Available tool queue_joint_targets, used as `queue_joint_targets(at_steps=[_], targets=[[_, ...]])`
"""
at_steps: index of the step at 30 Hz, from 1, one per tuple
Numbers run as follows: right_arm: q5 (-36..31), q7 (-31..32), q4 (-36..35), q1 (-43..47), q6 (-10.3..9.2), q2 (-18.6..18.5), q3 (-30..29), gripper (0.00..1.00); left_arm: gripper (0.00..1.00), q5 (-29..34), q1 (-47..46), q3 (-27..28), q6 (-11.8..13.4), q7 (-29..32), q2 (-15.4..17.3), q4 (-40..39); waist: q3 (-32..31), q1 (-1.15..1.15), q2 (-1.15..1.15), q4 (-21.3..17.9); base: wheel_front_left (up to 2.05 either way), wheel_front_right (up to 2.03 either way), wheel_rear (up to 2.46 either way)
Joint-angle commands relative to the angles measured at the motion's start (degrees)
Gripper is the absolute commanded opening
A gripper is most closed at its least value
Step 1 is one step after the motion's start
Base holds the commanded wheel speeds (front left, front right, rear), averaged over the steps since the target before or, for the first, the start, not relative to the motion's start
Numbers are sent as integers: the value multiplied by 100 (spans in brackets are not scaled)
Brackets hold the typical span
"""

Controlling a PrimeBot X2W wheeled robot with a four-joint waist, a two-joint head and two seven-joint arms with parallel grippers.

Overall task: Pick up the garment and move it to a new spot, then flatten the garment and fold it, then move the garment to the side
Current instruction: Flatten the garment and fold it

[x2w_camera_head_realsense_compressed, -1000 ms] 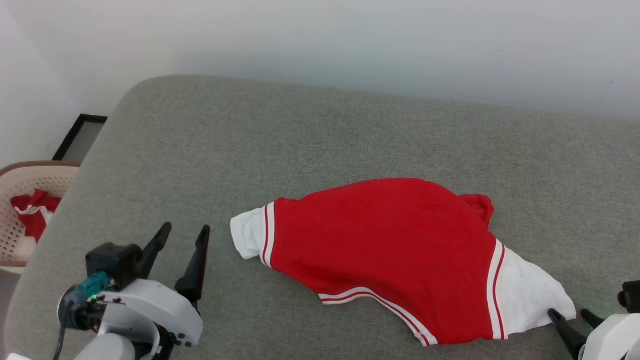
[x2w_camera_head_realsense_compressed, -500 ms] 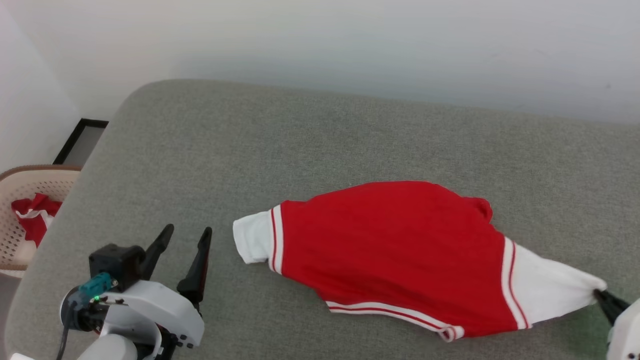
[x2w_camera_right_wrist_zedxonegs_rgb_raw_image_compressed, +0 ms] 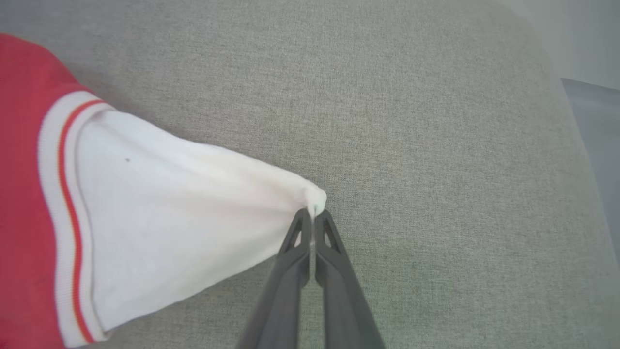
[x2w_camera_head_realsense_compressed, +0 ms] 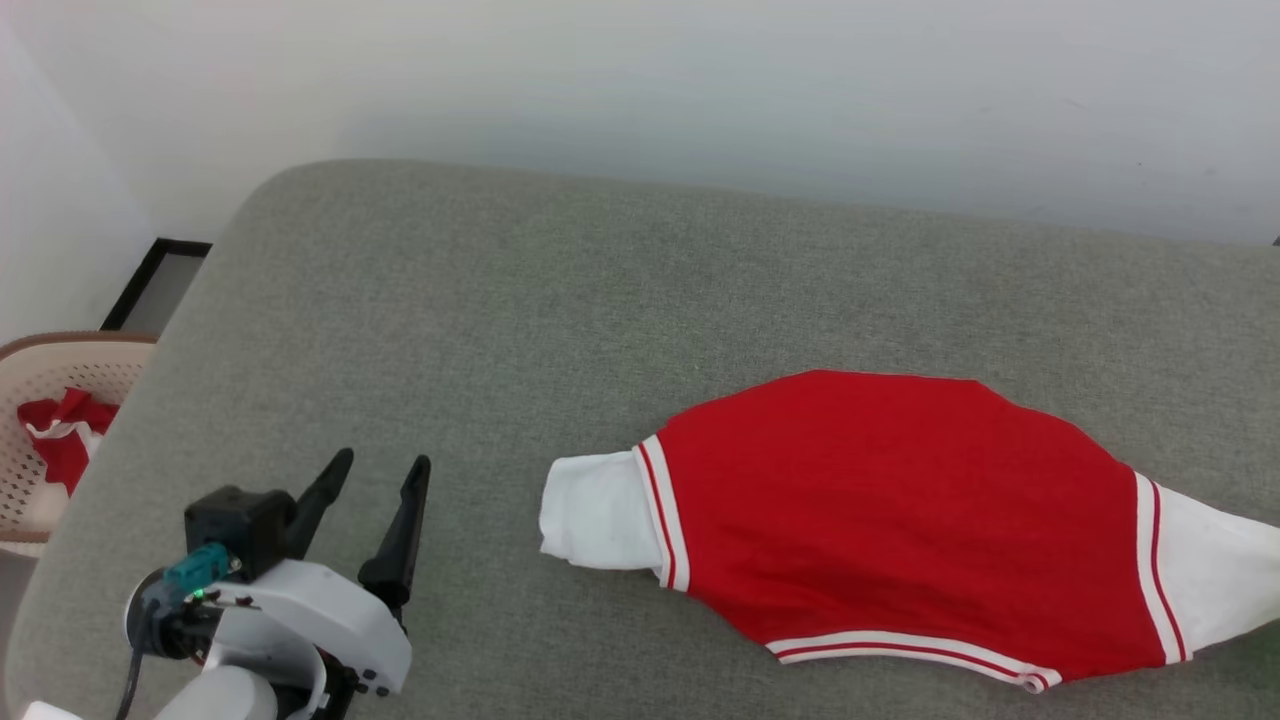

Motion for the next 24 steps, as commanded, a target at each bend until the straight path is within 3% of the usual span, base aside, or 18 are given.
queue_joint_targets(at_steps=[1, 6, 7, 9, 10, 18, 24], targets=[[-4, 20, 62, -73, -7, 27, -33, 0, 100, -16, -81, -6, -36, -8, -15, 14, 15, 0, 0, 10, 0, 0, 0], [43, -22, 370, -155, -7, 145, 60, 0, 100, -10, -120, -21, -40, -1, -18, 25, 55, 0, 0, 28, 0, 0, 0], [53, -52, 433, -168, -7, 166, 74, 9, 100, -9, -134, -23, -45, 2, -14, 26, 63, 0, 0, 28, 0, 0, 0], [67, -90, 549, -205, -7, 196, 112, 51, 100, -14, -155, -43, -60, 21, -11, 23, 74, 0, 0, 20, 0, 0, 0], [87, -83, 593, -235, -7, 204, 152, 100, 100, -15, -166, -53, -73, 40, -4, 25, 78, 0, 0, 10, 0, 0, 0], [235, -348, 606, -378, -7, 220, 212, 100, 100, -99, -344, -123, -201, 264, 46, 30, 14, 0, 0, -174, 0, 0, 0], [211, -763, 219, -227, -7, 350, 103, 100, 100, -303, -577, -240, -493, 777, 143, 21, -70, 0, 0, -423, 0, 0, 0]])
